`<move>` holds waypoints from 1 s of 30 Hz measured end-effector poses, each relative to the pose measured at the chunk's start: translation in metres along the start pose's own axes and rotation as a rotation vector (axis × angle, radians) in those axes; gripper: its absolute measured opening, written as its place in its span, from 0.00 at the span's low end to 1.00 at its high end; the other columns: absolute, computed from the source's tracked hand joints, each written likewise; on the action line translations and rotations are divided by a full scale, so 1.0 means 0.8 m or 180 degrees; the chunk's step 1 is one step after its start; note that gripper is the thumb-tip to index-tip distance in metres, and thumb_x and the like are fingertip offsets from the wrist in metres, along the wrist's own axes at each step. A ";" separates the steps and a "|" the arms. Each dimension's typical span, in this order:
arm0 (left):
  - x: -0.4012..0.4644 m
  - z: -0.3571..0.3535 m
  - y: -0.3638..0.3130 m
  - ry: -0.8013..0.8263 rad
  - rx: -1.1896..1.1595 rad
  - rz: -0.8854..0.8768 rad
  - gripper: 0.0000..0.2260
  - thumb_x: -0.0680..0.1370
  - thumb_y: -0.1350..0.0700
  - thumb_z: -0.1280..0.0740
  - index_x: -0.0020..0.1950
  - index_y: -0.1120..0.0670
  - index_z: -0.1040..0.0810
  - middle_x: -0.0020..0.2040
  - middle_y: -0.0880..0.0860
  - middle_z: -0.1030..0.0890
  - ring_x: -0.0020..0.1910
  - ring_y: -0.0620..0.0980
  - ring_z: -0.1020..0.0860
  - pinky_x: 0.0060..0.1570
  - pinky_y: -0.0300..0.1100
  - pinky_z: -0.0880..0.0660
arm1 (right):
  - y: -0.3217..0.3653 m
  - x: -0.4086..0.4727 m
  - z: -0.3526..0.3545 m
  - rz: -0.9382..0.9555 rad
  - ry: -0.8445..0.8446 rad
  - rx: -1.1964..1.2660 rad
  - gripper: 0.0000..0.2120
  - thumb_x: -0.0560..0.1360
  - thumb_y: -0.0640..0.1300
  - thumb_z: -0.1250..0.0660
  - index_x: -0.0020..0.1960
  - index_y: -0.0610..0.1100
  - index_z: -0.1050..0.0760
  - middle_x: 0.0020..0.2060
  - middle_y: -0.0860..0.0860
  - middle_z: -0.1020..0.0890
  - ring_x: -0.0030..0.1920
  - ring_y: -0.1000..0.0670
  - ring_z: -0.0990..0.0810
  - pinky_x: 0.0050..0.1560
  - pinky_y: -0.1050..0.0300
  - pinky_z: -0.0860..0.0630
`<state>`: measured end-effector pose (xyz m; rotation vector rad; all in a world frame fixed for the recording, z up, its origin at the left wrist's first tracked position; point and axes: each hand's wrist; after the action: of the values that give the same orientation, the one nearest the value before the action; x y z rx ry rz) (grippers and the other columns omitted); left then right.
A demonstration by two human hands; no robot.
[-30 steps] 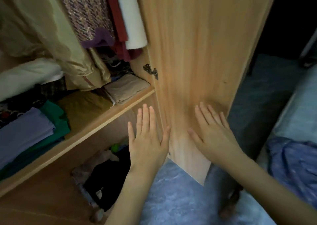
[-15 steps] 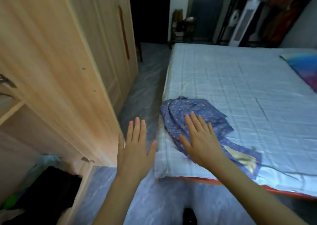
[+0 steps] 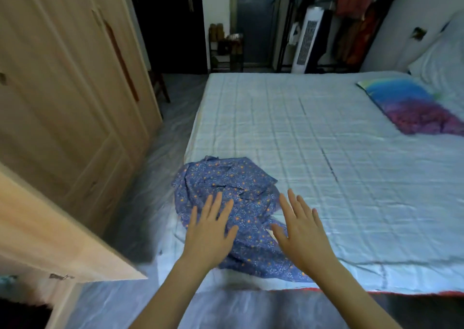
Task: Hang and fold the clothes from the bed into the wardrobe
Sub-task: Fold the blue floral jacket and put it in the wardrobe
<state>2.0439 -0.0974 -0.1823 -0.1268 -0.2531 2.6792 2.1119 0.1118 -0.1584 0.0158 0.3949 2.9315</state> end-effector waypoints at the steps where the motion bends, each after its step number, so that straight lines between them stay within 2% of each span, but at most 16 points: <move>1: 0.014 -0.011 -0.014 0.0085 0.0000 0.0011 0.36 0.72 0.36 0.60 0.79 0.46 0.45 0.80 0.49 0.51 0.79 0.52 0.50 0.74 0.59 0.49 | -0.018 0.009 -0.005 0.0045 0.0020 0.0058 0.37 0.73 0.62 0.50 0.76 0.43 0.38 0.76 0.44 0.38 0.74 0.40 0.36 0.69 0.38 0.35; 2: 0.026 -0.024 -0.028 0.0242 -0.0033 0.0047 0.38 0.70 0.35 0.64 0.80 0.45 0.51 0.80 0.46 0.57 0.79 0.50 0.56 0.75 0.57 0.53 | -0.035 0.019 -0.011 0.0087 -0.0005 0.0123 0.37 0.74 0.62 0.49 0.76 0.41 0.40 0.76 0.43 0.39 0.74 0.39 0.37 0.70 0.39 0.35; 4: 0.043 -0.046 -0.050 0.0454 -0.0075 0.0122 0.38 0.70 0.35 0.67 0.80 0.45 0.57 0.79 0.44 0.61 0.78 0.46 0.60 0.75 0.54 0.55 | -0.066 0.035 -0.024 0.0128 -0.0006 0.0211 0.36 0.75 0.58 0.46 0.77 0.41 0.43 0.77 0.42 0.42 0.75 0.38 0.39 0.72 0.44 0.37; 8: 0.054 -0.089 -0.072 0.0806 -0.0065 0.0201 0.41 0.68 0.35 0.67 0.80 0.48 0.56 0.80 0.44 0.58 0.78 0.45 0.58 0.75 0.53 0.54 | -0.110 0.057 -0.061 0.0213 0.0277 0.0116 0.34 0.74 0.57 0.46 0.74 0.37 0.37 0.74 0.39 0.35 0.70 0.36 0.32 0.66 0.42 0.29; 11: 0.063 -0.121 -0.067 0.0967 -0.0078 0.0327 0.39 0.70 0.36 0.65 0.80 0.50 0.55 0.80 0.46 0.56 0.79 0.46 0.56 0.76 0.53 0.53 | -0.129 0.078 -0.096 0.0243 0.0663 -0.0030 0.33 0.72 0.56 0.45 0.69 0.35 0.30 0.68 0.38 0.27 0.64 0.36 0.24 0.57 0.42 0.23; 13: 0.077 -0.142 -0.057 0.1212 -0.0103 0.0383 0.35 0.75 0.36 0.61 0.80 0.50 0.58 0.79 0.44 0.59 0.79 0.45 0.58 0.76 0.54 0.53 | -0.138 0.095 -0.123 0.0202 0.0908 -0.0088 0.33 0.70 0.55 0.45 0.67 0.35 0.27 0.66 0.38 0.25 0.61 0.37 0.22 0.54 0.43 0.21; 17: 0.125 -0.195 -0.032 0.1551 -0.0123 0.0282 0.31 0.81 0.40 0.53 0.80 0.50 0.59 0.79 0.43 0.61 0.78 0.45 0.59 0.76 0.54 0.52 | -0.155 0.129 -0.190 0.0223 0.1287 -0.0141 0.33 0.67 0.53 0.37 0.67 0.36 0.27 0.65 0.40 0.24 0.60 0.39 0.20 0.53 0.45 0.20; 19: 0.162 -0.227 -0.017 0.1698 -0.0179 0.0258 0.31 0.82 0.42 0.50 0.80 0.50 0.58 0.80 0.45 0.59 0.79 0.46 0.58 0.76 0.54 0.51 | -0.163 0.146 -0.227 0.0130 0.1363 -0.0035 0.34 0.68 0.53 0.35 0.70 0.36 0.30 0.69 0.41 0.27 0.65 0.39 0.24 0.59 0.44 0.23; 21: 0.196 -0.261 -0.005 0.1805 -0.0202 0.0222 0.30 0.83 0.44 0.48 0.80 0.49 0.58 0.80 0.47 0.58 0.79 0.48 0.57 0.76 0.55 0.49 | -0.169 0.164 -0.257 0.0147 0.1440 -0.0052 0.34 0.74 0.51 0.38 0.75 0.37 0.38 0.74 0.42 0.35 0.73 0.40 0.34 0.70 0.44 0.32; 23: 0.219 -0.290 0.004 0.2009 -0.0110 0.0086 0.30 0.84 0.50 0.44 0.80 0.46 0.59 0.80 0.48 0.58 0.79 0.51 0.56 0.76 0.55 0.47 | -0.172 0.180 -0.284 0.0130 0.1619 -0.0021 0.32 0.77 0.48 0.39 0.77 0.38 0.44 0.77 0.42 0.41 0.76 0.41 0.41 0.74 0.46 0.41; 25: 0.225 -0.313 0.011 0.2262 -0.0025 -0.0038 0.36 0.82 0.57 0.39 0.79 0.44 0.61 0.80 0.49 0.59 0.79 0.53 0.54 0.75 0.55 0.44 | -0.178 0.189 -0.304 -0.0005 0.1748 0.0009 0.33 0.78 0.46 0.39 0.78 0.39 0.48 0.78 0.43 0.45 0.77 0.42 0.43 0.75 0.47 0.43; 27: 0.223 -0.327 0.015 0.2386 0.0150 -0.0087 0.41 0.80 0.60 0.36 0.79 0.44 0.63 0.80 0.49 0.56 0.78 0.55 0.51 0.73 0.55 0.41 | -0.187 0.197 -0.322 -0.0301 0.1996 0.0007 0.35 0.79 0.45 0.41 0.79 0.42 0.57 0.79 0.46 0.49 0.77 0.44 0.46 0.74 0.48 0.42; 29: 0.222 -0.333 0.017 0.2311 0.0345 -0.0077 0.44 0.79 0.63 0.36 0.77 0.42 0.66 0.79 0.52 0.47 0.74 0.58 0.42 0.68 0.54 0.34 | -0.197 0.205 -0.334 -0.0575 0.2130 0.0072 0.35 0.79 0.44 0.42 0.79 0.43 0.59 0.78 0.47 0.46 0.74 0.43 0.38 0.67 0.47 0.33; 30: 0.221 -0.337 0.019 0.2236 0.0368 -0.0035 0.46 0.78 0.65 0.36 0.75 0.39 0.70 0.77 0.54 0.42 0.70 0.60 0.35 0.61 0.52 0.28 | -0.202 0.208 -0.340 -0.0633 0.2130 0.0040 0.34 0.80 0.45 0.42 0.79 0.42 0.56 0.76 0.46 0.42 0.70 0.41 0.33 0.61 0.47 0.30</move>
<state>1.9134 0.0091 -0.4577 -0.9908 0.1227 2.4459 1.9680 0.2239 -0.4656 -0.9568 0.4672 2.6579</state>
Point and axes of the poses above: each hand's wrist, its own x-axis towards the middle knuckle, its own z-axis out of the back of the hand, y = z × x
